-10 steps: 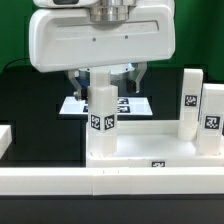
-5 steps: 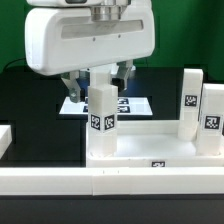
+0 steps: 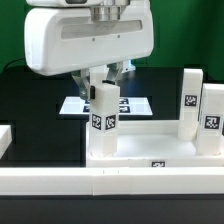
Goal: Assemble desk
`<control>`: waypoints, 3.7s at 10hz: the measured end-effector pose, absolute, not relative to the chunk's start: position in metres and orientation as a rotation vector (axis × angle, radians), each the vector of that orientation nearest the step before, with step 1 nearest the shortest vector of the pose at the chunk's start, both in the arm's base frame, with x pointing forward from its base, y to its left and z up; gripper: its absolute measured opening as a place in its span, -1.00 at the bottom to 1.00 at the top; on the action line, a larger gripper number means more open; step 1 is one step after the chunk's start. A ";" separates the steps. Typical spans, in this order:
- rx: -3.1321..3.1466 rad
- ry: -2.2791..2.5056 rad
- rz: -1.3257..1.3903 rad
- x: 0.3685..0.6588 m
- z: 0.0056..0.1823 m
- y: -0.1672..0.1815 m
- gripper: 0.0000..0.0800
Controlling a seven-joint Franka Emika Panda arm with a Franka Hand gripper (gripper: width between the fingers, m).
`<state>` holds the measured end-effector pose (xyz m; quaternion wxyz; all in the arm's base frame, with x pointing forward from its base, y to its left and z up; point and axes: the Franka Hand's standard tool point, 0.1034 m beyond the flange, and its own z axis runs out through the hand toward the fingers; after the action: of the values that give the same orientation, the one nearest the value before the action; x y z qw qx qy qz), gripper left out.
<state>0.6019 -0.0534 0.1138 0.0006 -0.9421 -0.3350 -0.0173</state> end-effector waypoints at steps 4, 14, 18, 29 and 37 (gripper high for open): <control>-3.102 -0.376 -0.070 0.601 0.113 -0.049 -0.29; -2.779 1.334 -0.134 0.609 0.114 -0.038 -0.28; -2.858 1.158 -0.138 0.609 0.114 -0.042 0.34; -3.098 -0.540 -0.113 0.613 0.119 -0.038 0.62; -3.036 -0.871 -0.110 0.612 0.119 -0.045 -0.29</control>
Offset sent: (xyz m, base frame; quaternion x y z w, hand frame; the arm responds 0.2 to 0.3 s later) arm -0.0109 0.0041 -0.0015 -0.0087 0.0145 0.3410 0.9399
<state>0.6121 -0.0454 0.1188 -0.0094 -0.9606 -0.2757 -0.0347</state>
